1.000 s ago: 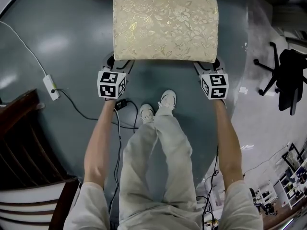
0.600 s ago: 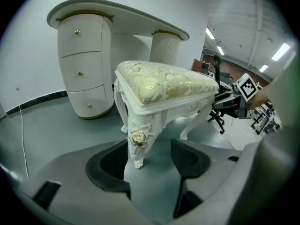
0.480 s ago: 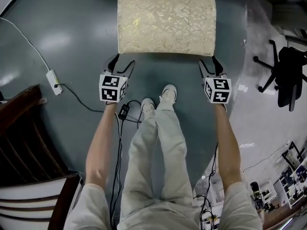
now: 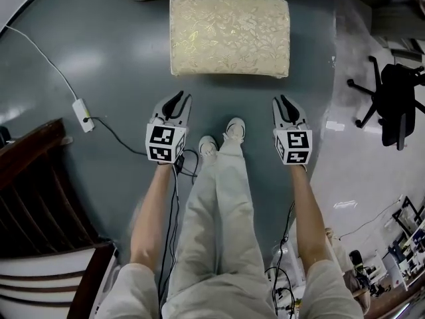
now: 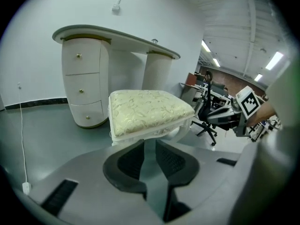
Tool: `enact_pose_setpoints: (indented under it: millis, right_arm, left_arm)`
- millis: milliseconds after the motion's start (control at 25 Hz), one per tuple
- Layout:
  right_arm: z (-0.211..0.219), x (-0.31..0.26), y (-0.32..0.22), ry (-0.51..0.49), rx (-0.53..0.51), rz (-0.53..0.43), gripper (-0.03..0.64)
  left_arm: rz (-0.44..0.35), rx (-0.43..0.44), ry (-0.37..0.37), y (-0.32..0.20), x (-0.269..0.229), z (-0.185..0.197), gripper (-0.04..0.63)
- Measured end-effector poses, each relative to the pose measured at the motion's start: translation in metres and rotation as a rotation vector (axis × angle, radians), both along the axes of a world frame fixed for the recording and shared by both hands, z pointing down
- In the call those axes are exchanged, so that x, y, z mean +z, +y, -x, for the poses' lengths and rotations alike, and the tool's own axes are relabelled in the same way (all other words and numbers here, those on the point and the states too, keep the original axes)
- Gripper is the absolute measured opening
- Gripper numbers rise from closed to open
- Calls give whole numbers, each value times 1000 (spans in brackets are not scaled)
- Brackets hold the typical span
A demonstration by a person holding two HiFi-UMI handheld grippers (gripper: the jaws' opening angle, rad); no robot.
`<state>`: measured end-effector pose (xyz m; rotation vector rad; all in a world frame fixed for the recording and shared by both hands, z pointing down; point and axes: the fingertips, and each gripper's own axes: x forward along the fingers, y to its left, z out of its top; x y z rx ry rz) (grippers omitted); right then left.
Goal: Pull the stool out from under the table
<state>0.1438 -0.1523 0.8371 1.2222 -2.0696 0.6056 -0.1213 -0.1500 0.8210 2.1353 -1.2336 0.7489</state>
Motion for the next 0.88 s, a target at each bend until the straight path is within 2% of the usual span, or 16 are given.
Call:
enact_pose_setpoints:
  millis: [280,640,880]
  right_arm:
    - [16,-55,24,-3,-29,-19,-3]
    - [21,-138,33,9,-52,-52,-3]
    - [19,-211,14,-12,-40,-100,-3]
  left_arm:
    - [-7,34,67,21,-55,-24,20]
    - [9,48,126,45,-132,-36,12]
    - [-45,70,133,21,-205,-42,11]
